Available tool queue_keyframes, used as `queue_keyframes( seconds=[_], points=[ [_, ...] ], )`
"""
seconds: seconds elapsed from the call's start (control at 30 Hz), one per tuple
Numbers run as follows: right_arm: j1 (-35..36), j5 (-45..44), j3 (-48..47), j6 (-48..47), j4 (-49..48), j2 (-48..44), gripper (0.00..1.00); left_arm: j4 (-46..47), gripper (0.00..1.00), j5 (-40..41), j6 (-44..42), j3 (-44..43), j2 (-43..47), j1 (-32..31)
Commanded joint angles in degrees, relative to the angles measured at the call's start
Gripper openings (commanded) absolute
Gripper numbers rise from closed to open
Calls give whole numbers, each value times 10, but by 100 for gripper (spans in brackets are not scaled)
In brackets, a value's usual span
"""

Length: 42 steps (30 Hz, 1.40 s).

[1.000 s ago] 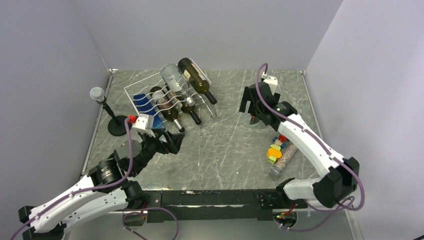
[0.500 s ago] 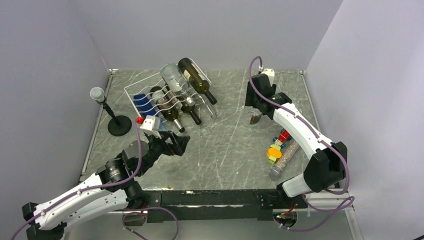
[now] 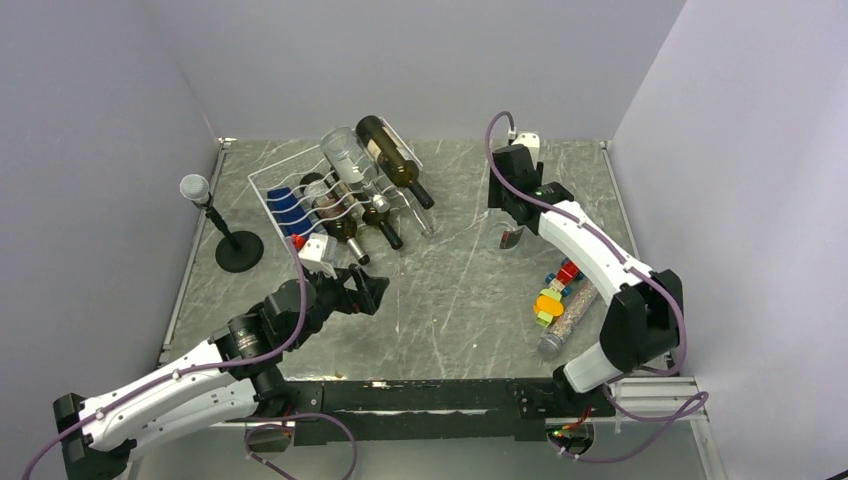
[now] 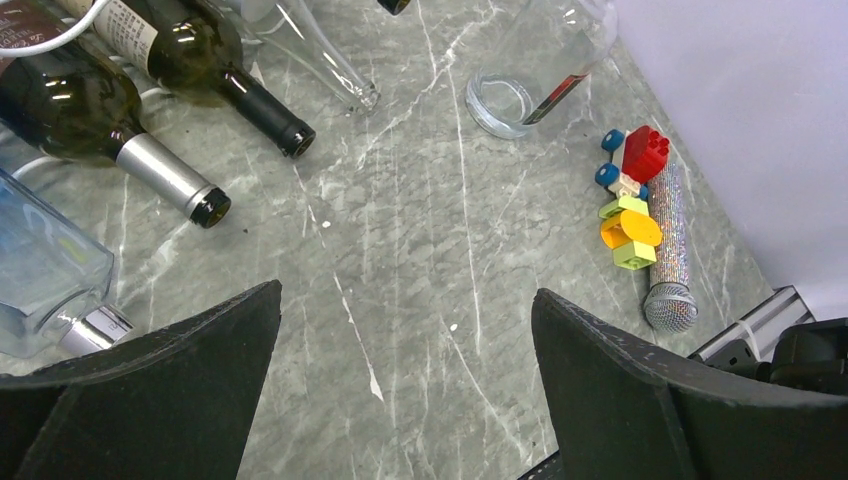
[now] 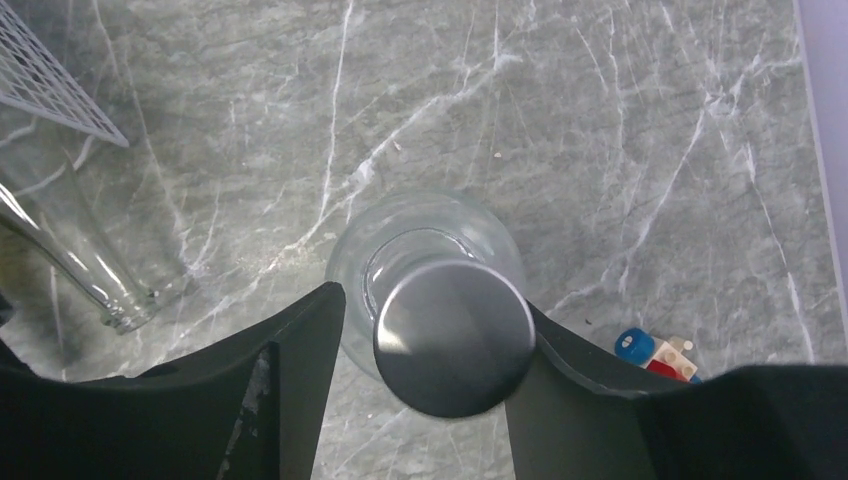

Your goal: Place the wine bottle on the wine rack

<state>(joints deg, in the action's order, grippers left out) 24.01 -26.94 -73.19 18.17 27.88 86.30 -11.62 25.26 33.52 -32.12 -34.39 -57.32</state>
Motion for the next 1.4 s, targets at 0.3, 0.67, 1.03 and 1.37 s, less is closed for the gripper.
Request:
queue_keyframes(
  seconds=[0.3,0.67,1.03,1.37],
  points=[
    [-34,73,-74,-44,45,42,50,18,99,-3,18,10,14,2],
    [-58,141,-149,-92,135,86,50,11,99,-3,23,9,19,2],
    [-62,281,-151,-83,151,48,0,3,99,-6,34,11,23,2],
    [-64,437,-36,109,21,-86,0,-8,99,-12,43,1,13,2]
  ],
)
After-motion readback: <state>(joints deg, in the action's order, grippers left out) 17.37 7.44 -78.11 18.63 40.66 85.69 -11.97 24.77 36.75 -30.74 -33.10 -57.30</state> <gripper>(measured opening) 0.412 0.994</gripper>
